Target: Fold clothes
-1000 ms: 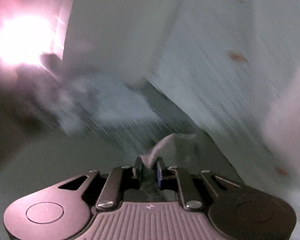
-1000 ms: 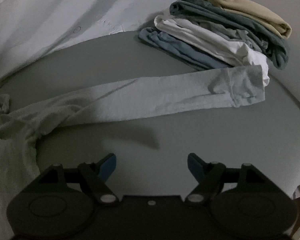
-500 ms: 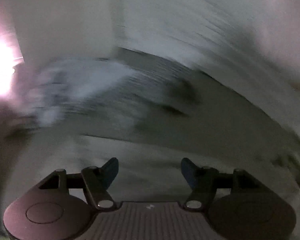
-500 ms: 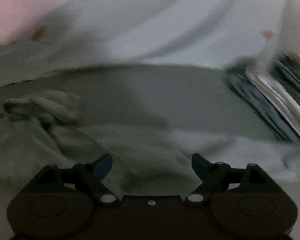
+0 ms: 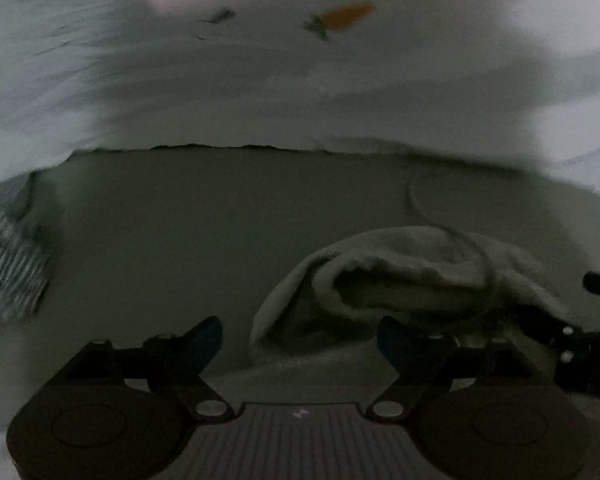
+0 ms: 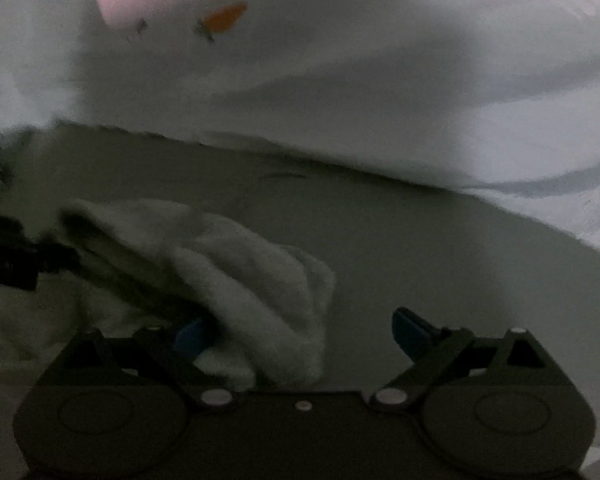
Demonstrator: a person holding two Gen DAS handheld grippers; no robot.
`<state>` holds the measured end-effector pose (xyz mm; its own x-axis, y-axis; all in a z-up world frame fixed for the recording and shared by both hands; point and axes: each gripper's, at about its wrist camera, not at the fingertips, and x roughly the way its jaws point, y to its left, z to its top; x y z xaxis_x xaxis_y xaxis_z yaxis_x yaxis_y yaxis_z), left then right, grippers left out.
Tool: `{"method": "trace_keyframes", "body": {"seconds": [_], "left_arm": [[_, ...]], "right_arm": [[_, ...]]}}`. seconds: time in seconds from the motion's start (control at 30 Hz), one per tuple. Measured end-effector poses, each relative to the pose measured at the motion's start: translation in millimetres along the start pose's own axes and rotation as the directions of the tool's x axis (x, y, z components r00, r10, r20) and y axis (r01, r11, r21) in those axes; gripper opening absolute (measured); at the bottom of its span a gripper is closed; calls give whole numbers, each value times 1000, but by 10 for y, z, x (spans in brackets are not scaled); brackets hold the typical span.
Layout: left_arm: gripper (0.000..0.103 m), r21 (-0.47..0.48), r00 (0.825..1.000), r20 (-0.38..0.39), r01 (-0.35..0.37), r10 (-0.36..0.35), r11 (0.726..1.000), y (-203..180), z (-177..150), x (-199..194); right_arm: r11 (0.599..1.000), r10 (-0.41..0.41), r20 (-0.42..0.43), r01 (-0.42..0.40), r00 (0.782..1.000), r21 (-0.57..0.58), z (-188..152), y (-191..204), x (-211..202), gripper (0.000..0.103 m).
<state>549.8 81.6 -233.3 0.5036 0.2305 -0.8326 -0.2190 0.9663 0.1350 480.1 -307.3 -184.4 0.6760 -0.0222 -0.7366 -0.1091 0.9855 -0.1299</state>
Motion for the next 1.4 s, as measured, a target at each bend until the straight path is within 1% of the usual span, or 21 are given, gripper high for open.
{"method": "trace_keyframes", "body": {"seconds": [0.1, 0.23, 0.4, 0.47, 0.5, 0.57, 0.63, 0.7, 0.8, 0.83, 0.87, 0.9, 0.97, 1.03, 1.07, 1.13, 1.17, 1.23, 1.3, 1.37, 1.4], "left_arm": [[86, 12, 999, -30, -17, 17, 1000, -14, 89, 251], [87, -7, 999, 15, -32, 32, 999, -49, 221, 358], [87, -26, 993, 92, -70, 72, 997, -148, 437, 448], [87, -6, 987, 115, -108, 108, 994, -212, 516, 475], [87, 8, 979, 143, -147, 144, 989, -247, 567, 459], [87, 18, 962, 210, -180, 172, 984, -254, 668, 346], [87, 13, 943, 281, -189, 178, 982, -249, 772, 197], [89, -9, 921, 355, -171, 163, 985, -237, 881, 5], [96, -10, 869, 461, -196, 178, 981, -310, 949, -256], [99, -7, 852, 491, -207, 184, 978, -338, 959, -323], [99, 0, 853, 486, -217, 190, 976, -351, 964, -302], [99, 9, 860, 472, -226, 195, 974, -361, 967, -256], [99, 7, 906, 368, -229, 210, 973, -311, 977, -58], [99, 5, 948, 261, -187, 180, 982, -242, 922, 94], [99, 6, 965, 216, -157, 152, 988, -211, 875, 142], [99, -2, 978, 182, -103, 102, 995, -162, 763, 152], [99, -8, 983, 166, -84, 84, 996, -140, 721, 152], [99, -30, 989, 135, -59, 62, 998, -104, 636, 146], [99, -71, 992, 105, -60, 67, 996, -43, 548, 166], [99, -129, 996, 76, -45, 55, 991, 32, 477, 163], [99, -162, 997, 63, -41, 52, 986, 66, 436, 151]], "right_arm": [[998, -57, 42, 55, 998, 37, 37, -123, 37, 96], [993, -111, 87, 106, 990, 60, 170, -365, 89, 97], [969, -218, 116, 229, 969, -95, 278, -418, 390, 98], [947, -257, 184, 285, 949, -147, 394, -444, 405, 98], [939, -270, 223, 307, 937, -153, 471, -428, 381, 98], [929, -290, 323, 346, 901, -132, 768, -478, 277, 98], [922, -303, 427, 375, 852, -95, 1089, -530, 130, 98], [921, -305, 533, 386, 789, -45, 1396, -546, -92, 98], [926, -297, 668, 375, 683, 29, 1743, -500, -455, 99], [929, -291, 678, 370, 675, 31, 1791, -461, -483, 103], [931, -284, 688, 364, 668, 31, 1838, -420, -506, 103], [934, -273, 664, 358, 697, 8, 1852, -387, -439, 103], [938, -267, 539, 344, 799, -46, 1772, -365, -160, 102], [942, -265, 379, 322, 887, -94, 1627, -362, 134, 100], [945, -265, 310, 310, 913, -102, 1509, -377, 241, 100], [960, -241, 213, 265, 947, -93, 1262, -424, 357, 100], [968, -225, 181, 240, 957, -70, 1166, -460, 367, 100], [982, -186, 119, 188, 975, -11, 985, -543, 377, 100], [986, -158, 81, 154, 984, 61, 873, -626, 362, 99], [980, -121, 62, 110, 991, 169, 743, -693, 280, 91], [974, -95, 62, 79, 994, 211, 722, -642, 209, 83]]}}
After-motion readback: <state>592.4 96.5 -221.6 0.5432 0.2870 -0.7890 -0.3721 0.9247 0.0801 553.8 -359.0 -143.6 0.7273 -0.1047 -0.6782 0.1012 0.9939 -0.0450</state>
